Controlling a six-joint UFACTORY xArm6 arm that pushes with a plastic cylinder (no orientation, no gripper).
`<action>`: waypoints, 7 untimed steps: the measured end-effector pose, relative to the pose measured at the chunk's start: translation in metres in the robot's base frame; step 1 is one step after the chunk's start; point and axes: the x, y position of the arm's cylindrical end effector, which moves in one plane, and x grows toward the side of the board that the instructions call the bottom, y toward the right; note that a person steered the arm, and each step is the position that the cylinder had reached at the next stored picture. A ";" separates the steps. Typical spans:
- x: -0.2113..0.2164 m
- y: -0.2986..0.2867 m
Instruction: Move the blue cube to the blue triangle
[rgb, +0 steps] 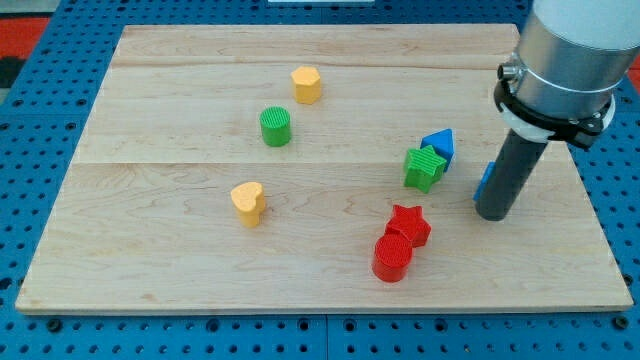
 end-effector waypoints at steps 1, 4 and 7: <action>-0.004 0.011; -0.015 0.068; -0.026 0.069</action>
